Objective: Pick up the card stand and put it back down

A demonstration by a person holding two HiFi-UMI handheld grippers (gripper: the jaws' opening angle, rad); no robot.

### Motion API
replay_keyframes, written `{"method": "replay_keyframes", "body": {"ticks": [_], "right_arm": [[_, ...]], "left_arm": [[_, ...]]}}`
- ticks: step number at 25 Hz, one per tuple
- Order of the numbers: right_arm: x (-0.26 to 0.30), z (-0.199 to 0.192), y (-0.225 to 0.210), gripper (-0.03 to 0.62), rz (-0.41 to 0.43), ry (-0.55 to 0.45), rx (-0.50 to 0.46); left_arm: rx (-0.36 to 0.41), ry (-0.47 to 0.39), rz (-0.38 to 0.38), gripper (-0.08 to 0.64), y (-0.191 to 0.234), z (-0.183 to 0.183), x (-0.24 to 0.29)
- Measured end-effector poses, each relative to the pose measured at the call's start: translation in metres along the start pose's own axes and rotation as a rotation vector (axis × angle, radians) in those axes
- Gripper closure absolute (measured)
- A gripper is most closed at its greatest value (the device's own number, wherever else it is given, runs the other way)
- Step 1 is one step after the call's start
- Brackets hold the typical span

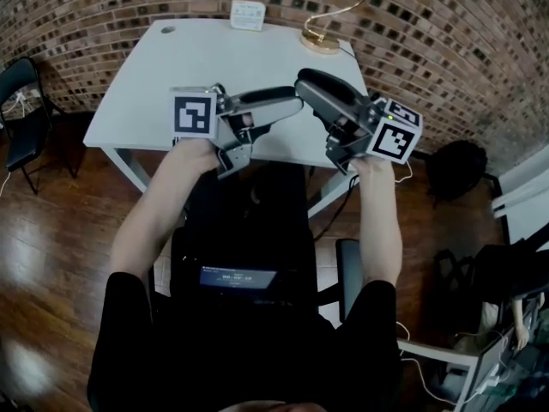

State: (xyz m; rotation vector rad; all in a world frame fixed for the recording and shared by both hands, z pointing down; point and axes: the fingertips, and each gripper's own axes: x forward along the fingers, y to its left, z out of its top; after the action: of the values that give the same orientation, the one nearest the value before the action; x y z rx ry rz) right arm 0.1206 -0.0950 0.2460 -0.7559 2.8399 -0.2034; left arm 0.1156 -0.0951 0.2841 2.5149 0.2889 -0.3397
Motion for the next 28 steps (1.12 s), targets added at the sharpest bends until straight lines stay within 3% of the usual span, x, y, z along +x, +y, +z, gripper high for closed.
{"method": "replay_keyframes", "body": {"ticks": [12, 18, 23, 28], "right_arm": [[-0.014, -0.009, 0.019, 0.453, 0.023, -0.038, 0.012], [-0.011, -0.017, 0.029, 0.476, 0.083, -0.092, 0.042], [-0.008, -0.024, 0.034, 0.496, 0.096, -0.082, 0.059], [-0.008, -0.022, 0.052, 0.511, 0.097, -0.069, 0.02]], "left_arm": [[-0.052, -0.039, -0.031, 0.301, -0.019, -0.017, 0.0], [-0.008, -0.028, -0.002, 0.301, -0.028, -0.009, -0.011], [0.024, -0.07, 0.012, 0.301, -0.031, 0.003, -0.023], [0.029, -0.106, -0.009, 0.301, -0.042, 0.007, -0.028]]}}
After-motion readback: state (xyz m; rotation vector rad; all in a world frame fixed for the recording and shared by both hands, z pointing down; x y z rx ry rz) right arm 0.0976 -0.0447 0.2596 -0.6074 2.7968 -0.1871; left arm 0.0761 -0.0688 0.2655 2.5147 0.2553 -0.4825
